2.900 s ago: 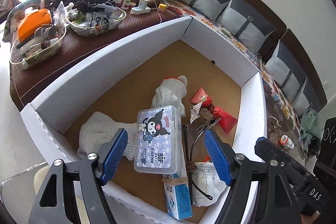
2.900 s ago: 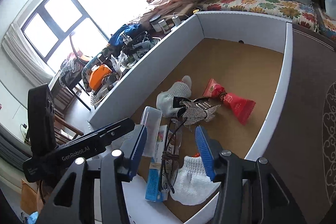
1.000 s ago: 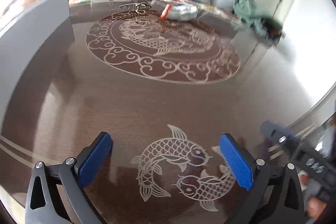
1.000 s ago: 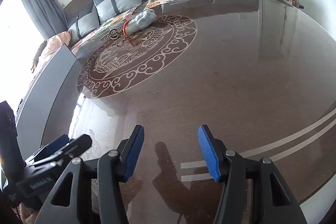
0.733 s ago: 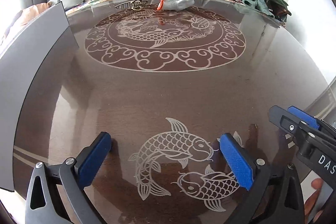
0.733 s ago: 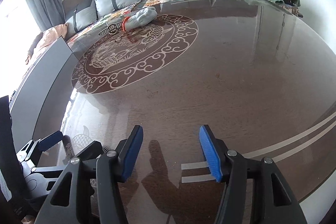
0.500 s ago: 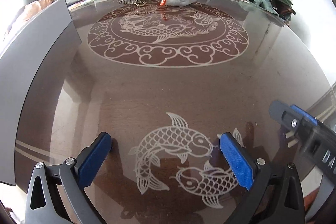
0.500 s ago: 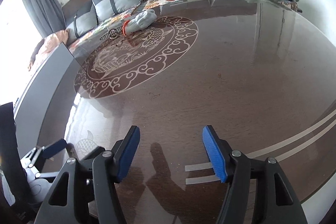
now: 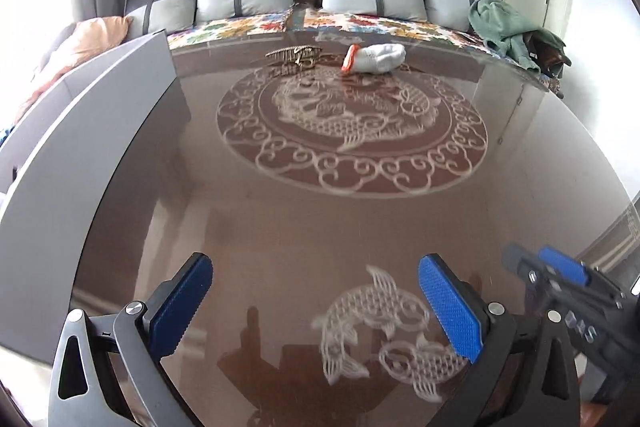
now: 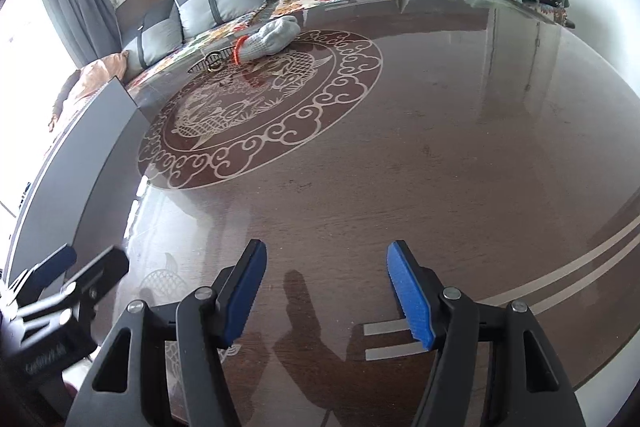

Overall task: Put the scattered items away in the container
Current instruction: 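Move both grippers toward the white glove and gold ornament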

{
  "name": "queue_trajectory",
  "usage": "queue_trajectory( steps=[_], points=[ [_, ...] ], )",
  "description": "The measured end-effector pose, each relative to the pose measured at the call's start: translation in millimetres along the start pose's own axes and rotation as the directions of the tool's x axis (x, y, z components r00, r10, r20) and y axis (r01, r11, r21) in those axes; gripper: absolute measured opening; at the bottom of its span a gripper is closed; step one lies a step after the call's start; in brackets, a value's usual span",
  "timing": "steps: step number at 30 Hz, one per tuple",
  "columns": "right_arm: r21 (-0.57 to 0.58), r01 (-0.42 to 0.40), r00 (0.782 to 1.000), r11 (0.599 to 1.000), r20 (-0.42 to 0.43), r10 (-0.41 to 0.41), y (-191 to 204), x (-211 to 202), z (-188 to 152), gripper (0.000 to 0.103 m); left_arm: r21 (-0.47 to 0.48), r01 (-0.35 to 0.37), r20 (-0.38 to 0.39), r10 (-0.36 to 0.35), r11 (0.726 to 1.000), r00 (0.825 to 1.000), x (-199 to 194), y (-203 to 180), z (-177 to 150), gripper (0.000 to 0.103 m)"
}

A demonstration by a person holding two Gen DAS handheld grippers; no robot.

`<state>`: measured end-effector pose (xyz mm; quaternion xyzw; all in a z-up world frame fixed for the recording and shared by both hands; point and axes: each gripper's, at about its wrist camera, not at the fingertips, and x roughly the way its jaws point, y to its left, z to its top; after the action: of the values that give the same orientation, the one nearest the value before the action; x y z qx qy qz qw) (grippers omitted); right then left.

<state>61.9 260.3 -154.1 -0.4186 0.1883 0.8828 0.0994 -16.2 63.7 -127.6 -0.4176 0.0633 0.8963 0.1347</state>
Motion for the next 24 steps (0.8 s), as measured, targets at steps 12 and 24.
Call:
queue_trajectory(
  steps=[12,24],
  points=[
    [-0.061,-0.05,0.997,0.997,0.049,0.053,23.5,-1.0,42.2,0.065,-0.035,0.053,-0.072,-0.055,0.998,0.996,46.9,19.1,61.9,0.103],
    [-0.085,-0.018,0.997,0.996,0.075,0.024,37.5,28.5,88.4,0.065,-0.094,-0.102,-0.059,0.097,0.99,0.994,76.7,38.9,82.4,0.103]
  ],
)
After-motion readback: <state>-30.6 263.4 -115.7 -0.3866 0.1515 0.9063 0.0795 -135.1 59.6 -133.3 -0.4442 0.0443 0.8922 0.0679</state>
